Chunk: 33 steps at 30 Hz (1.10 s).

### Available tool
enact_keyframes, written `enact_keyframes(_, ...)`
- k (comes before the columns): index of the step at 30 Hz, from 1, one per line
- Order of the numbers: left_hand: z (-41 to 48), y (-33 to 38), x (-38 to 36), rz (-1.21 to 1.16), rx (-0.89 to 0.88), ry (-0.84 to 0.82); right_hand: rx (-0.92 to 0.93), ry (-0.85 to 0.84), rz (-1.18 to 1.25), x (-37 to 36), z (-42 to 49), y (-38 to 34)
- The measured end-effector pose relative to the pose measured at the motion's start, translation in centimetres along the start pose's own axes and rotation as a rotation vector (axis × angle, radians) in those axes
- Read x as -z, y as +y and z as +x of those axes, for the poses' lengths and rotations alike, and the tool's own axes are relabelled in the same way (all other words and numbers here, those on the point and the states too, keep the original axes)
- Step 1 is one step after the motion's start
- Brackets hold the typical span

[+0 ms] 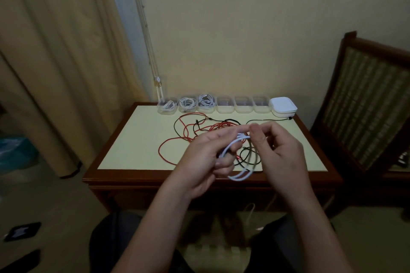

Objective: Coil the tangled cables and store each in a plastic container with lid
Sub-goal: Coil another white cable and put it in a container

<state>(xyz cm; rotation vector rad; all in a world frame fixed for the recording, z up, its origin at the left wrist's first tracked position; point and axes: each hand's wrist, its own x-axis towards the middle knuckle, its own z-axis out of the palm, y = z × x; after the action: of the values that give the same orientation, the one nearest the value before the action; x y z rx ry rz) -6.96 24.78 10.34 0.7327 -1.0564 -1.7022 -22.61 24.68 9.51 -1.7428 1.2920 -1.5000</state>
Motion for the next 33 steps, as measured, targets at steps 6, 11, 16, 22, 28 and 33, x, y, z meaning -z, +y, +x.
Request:
enact_keyframes(6,0.2,0.6,-0.2,-0.49,0.095,-0.199,-0.083,-0.141,0.154,-0.5,-0.3,-0.9)
enact_keyframes(11,0.3,0.1,-1.1,-0.324,0.001,-0.015,-0.062,-0.058,0.108,-1.0,-0.5,-1.1)
enact_keyframes(16,0.1,-0.2,-1.8,-0.121,-0.065,0.117,-0.079,-0.005,0.112,-1.4,-0.8,-0.8)
enact_keyframes(22,-0.2,0.0,-1.8,-0.417,0.101,0.002,-0.021,-0.021,0.047,-1.3,-0.6,-1.2)
enact_keyframes(28,-0.2,0.0,-1.5,-0.432,0.091,0.072,0.009,-0.042,0.009,-1.4,-0.7,-0.7)
enact_keyframes(33,0.0,-0.3,-1.6,-0.536,0.131,0.064,0.034,-0.042,-0.028,-1.4,-0.7,-0.4)
